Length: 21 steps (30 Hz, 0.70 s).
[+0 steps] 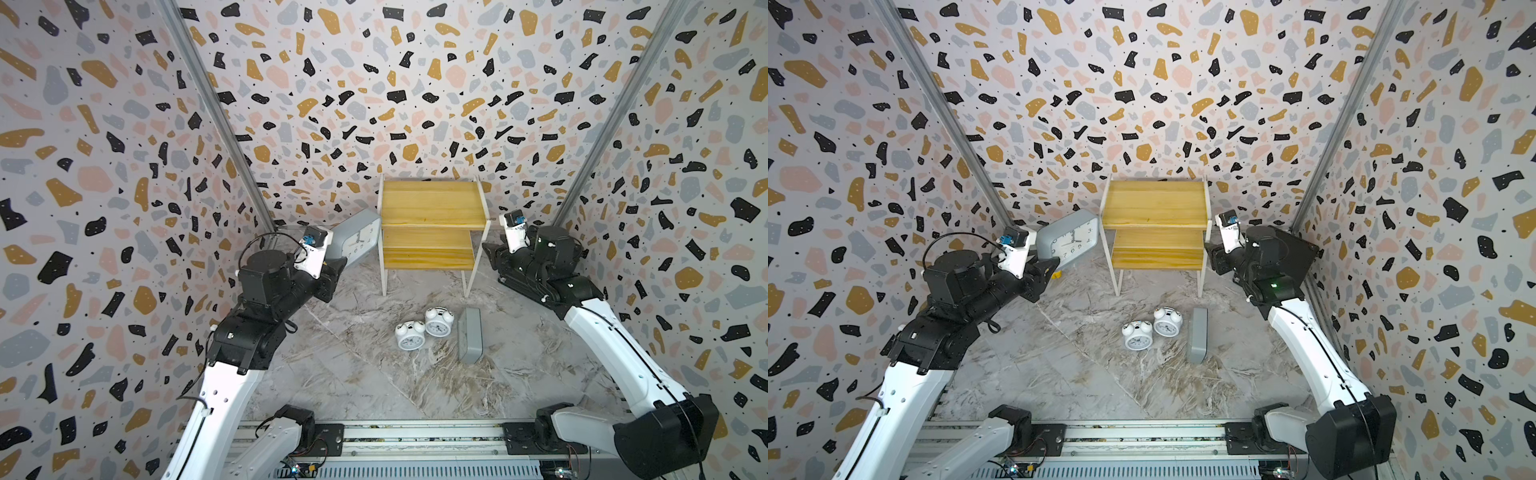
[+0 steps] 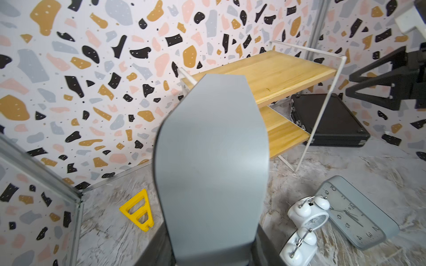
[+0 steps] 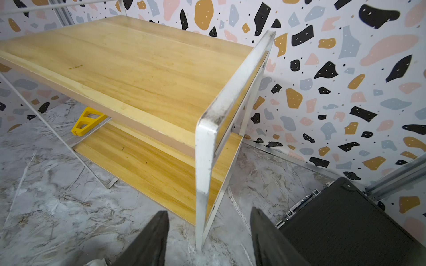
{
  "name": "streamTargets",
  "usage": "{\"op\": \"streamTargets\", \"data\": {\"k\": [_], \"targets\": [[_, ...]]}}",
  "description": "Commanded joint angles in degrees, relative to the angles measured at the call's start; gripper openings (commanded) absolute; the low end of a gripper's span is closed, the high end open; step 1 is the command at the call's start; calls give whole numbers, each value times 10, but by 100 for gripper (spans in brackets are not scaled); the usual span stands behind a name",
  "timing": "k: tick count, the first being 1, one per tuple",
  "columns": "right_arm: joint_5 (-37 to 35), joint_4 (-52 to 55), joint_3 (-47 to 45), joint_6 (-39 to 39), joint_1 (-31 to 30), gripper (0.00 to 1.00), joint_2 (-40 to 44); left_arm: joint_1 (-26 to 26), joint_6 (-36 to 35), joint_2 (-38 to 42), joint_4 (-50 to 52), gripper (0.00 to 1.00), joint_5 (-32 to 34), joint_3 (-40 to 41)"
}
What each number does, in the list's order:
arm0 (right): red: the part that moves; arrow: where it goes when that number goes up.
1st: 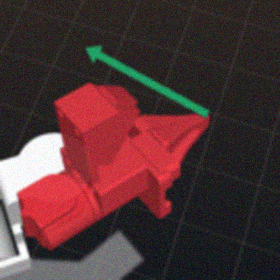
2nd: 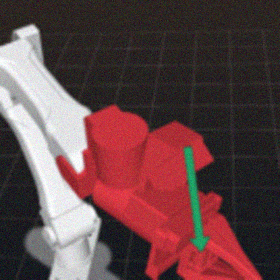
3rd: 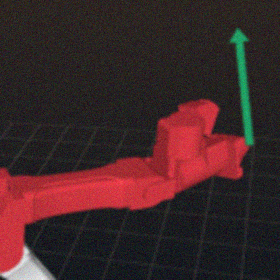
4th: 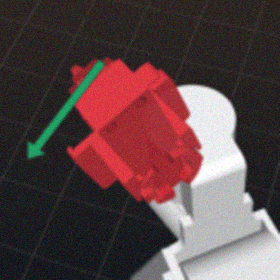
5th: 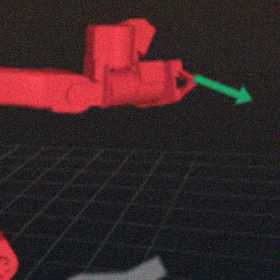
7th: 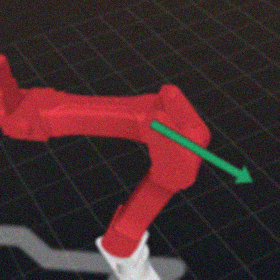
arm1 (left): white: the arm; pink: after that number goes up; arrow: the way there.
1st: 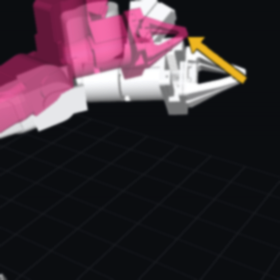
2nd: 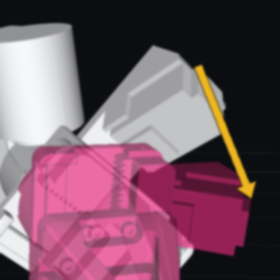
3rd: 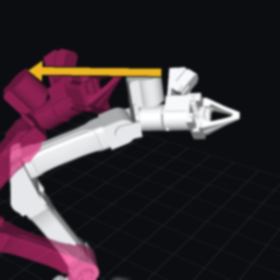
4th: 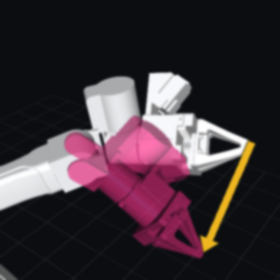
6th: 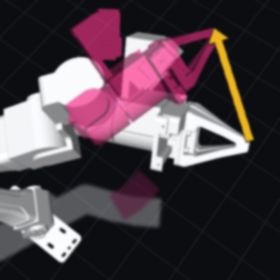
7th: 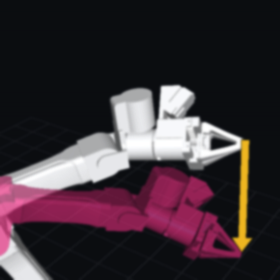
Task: Place the alarm clocks on the shelf by style
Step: Pick up the alarm from the center of the board, then place the alarm on the shelf.
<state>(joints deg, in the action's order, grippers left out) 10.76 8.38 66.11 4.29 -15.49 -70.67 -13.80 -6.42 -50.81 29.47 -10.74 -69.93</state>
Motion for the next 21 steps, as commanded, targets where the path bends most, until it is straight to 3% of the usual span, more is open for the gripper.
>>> {"op": "streamTargets", "data": {"k": [1,6,21], "targets": [[6,-25,18,-9,1,61,-4,14,25,11,-68,6,28,2],[4,-42,19,-15,1,53,-22,46,40,-2,-78,6,11,8],[33,-100,9,-21,1,34,-47,148,60,-145,-153,6,-163,6]]}}
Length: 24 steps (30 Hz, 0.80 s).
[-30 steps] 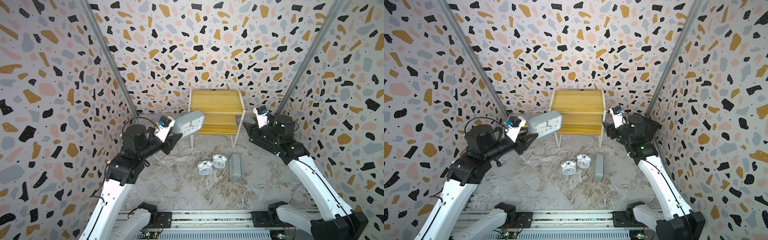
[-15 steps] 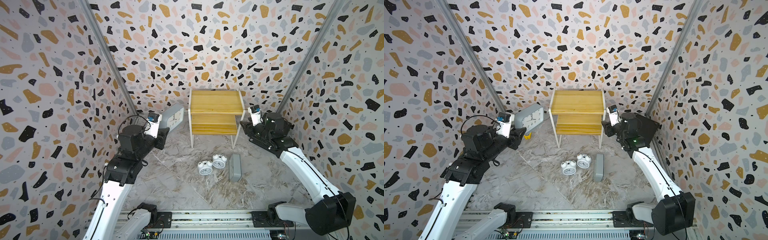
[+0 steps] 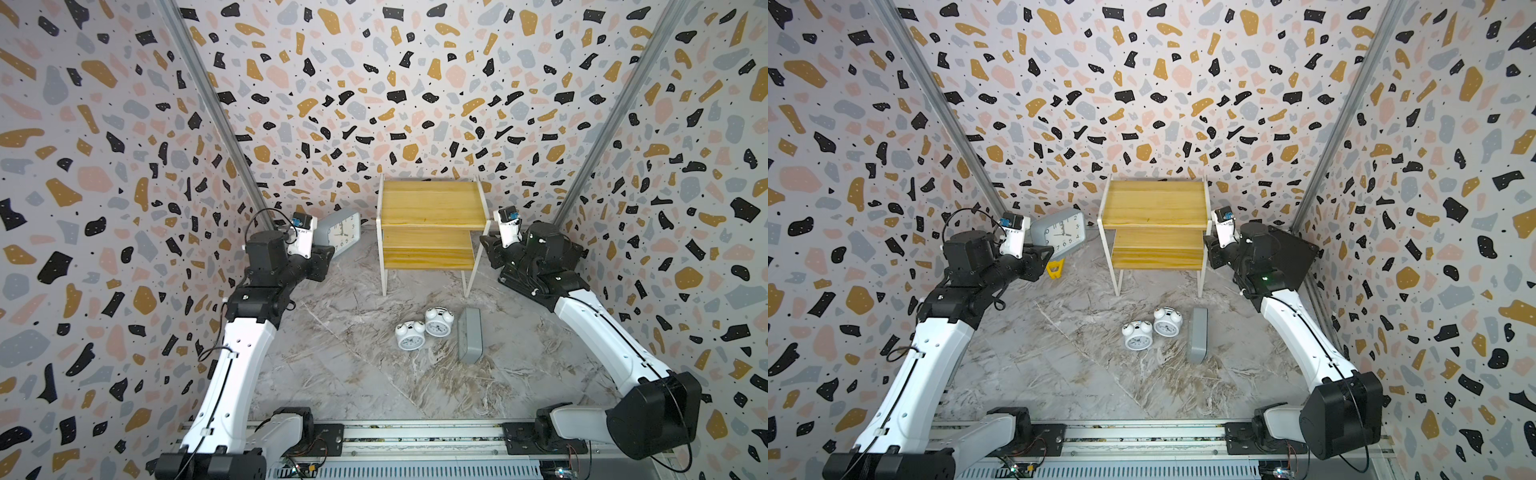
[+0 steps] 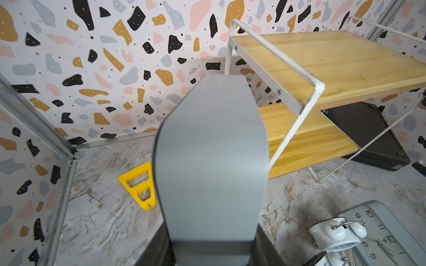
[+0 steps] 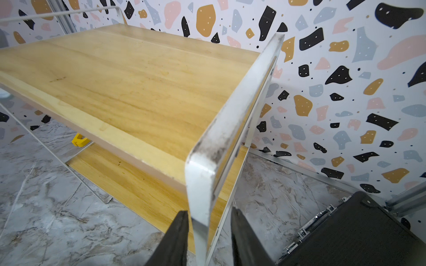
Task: Place the alarm clocks on the shelf by style
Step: Place the alarm on the shelf.
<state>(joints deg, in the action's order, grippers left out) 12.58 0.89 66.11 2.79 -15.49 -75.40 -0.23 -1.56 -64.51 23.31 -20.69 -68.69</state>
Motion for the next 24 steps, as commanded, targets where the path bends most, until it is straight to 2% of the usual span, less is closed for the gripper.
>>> {"op": "streamTargets", "data": {"k": [1,6,10,15,20,24], "targets": [[16,-26,9,-7,1,33,-2,18,12,-19,-99,6,-82,-7],[16,-30,5,-11,1,25,-9,40,3,-58,-134,7,-138,-1],[18,-29,4,-10,1,16,-9,43,-35,-87,-161,7,-172,7],[32,-37,0,-7,1,15,-7,43,-94,-121,-181,7,-232,12],[35,-37,3,-9,1,15,-9,43,-108,-172,-172,6,-253,-9],[35,-31,7,-5,0,16,-10,43,-127,-202,-175,6,-307,-22]]}}
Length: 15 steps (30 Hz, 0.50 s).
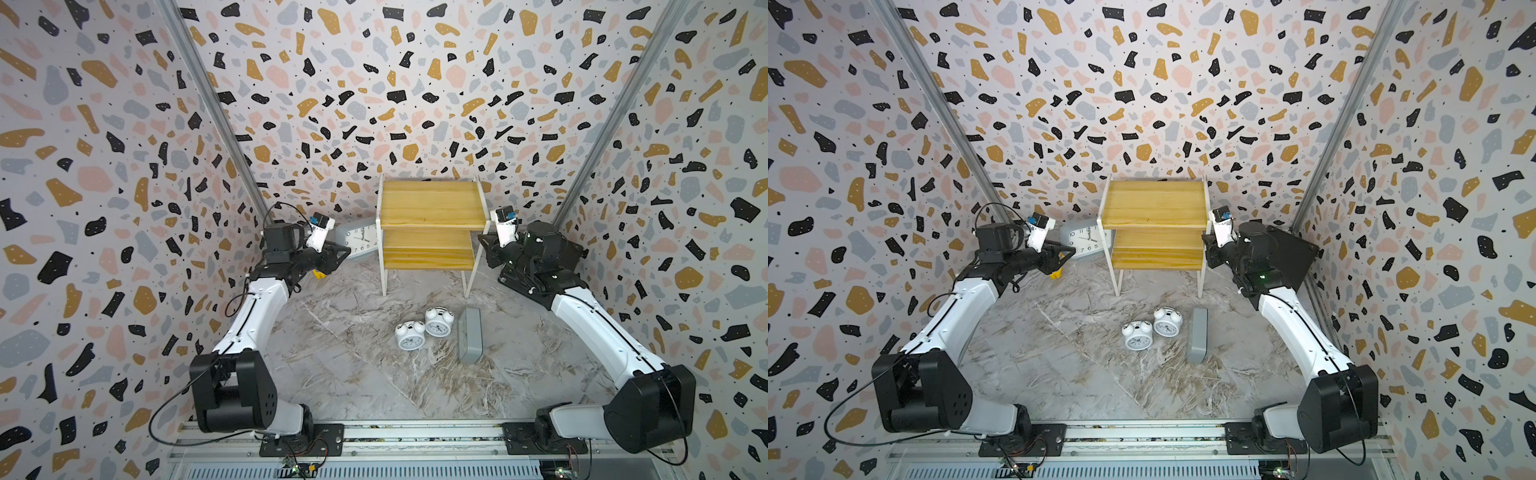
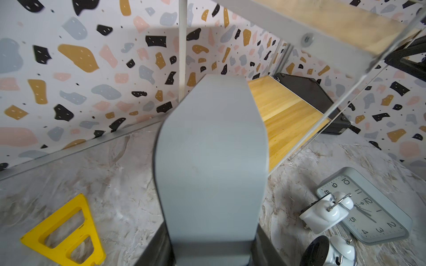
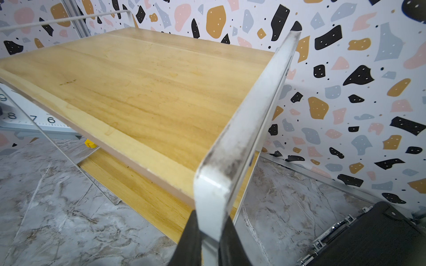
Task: Place the alarm clocks on the shelf by style
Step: Place the alarm on the shelf.
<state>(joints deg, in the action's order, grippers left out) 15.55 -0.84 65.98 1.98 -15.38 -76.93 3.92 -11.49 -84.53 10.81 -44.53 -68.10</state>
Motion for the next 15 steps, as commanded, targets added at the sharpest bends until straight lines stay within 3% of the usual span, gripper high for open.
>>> {"op": "streamTargets", "data": {"k": [1,15], "targets": [[5,-11,10,4,0,16,4,1,-34,-7,-54,6,-80,-30],[23,-1,27,5,-1,18,-6,-13,-86,-91,-132,7,-183,-60]]}}
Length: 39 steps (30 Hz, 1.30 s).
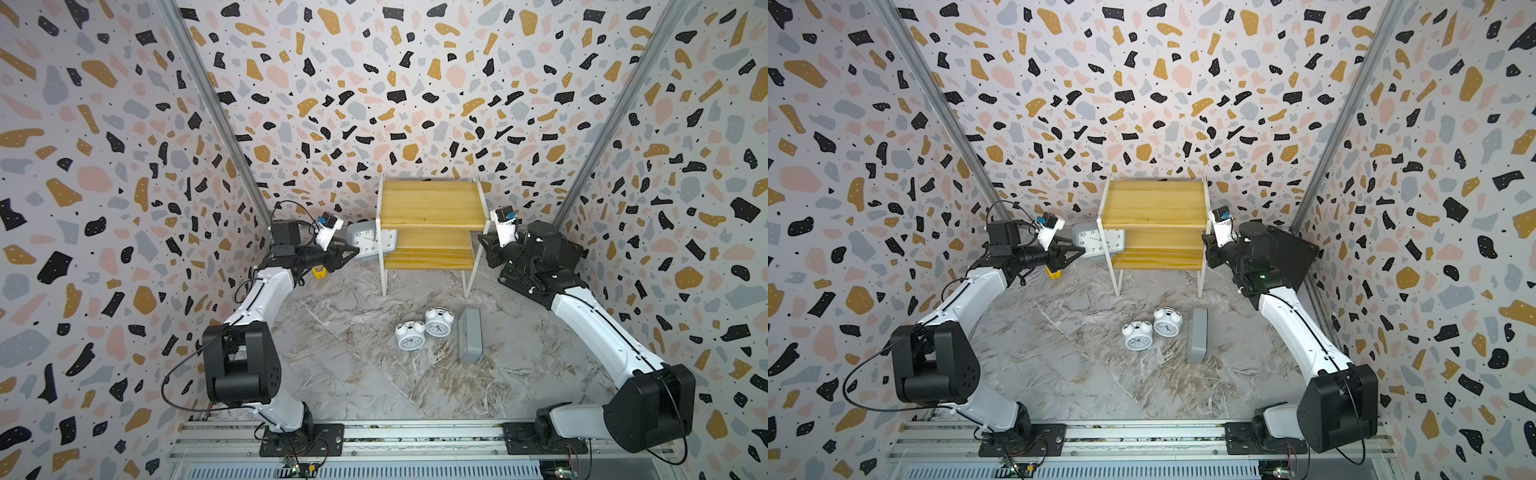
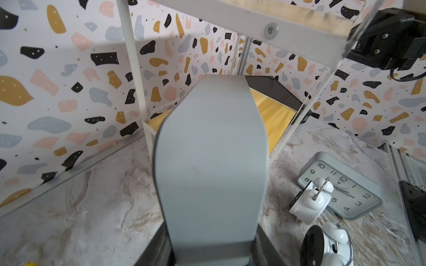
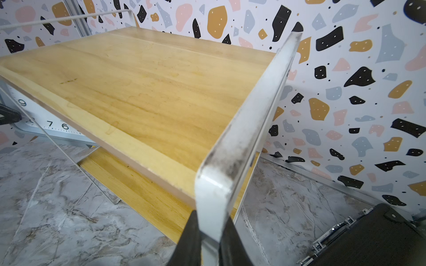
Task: Place the alarm clocks on the shelf by style
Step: Place the alarm on the shelf.
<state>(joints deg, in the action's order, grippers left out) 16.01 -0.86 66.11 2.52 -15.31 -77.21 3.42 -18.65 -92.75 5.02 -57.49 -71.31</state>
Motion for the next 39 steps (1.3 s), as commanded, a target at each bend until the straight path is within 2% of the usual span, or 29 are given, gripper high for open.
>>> {"op": "streamTargets", "data": {"k": [1,14,21,39], "targets": [[23,3,28,-3,-1,18,-5,-12,-17,-15,-79,7,-55,-32],[26,22,33,9,-1,18,-6,-38,-23,-103,-158,7,-111,-74],[26,26,36,12,-1,18,-7,-46,30,-146,-241,7,-131,-87],[24,30,39,15,-1,18,-10,-76,32,-196,-220,8,-141,-135]]}}
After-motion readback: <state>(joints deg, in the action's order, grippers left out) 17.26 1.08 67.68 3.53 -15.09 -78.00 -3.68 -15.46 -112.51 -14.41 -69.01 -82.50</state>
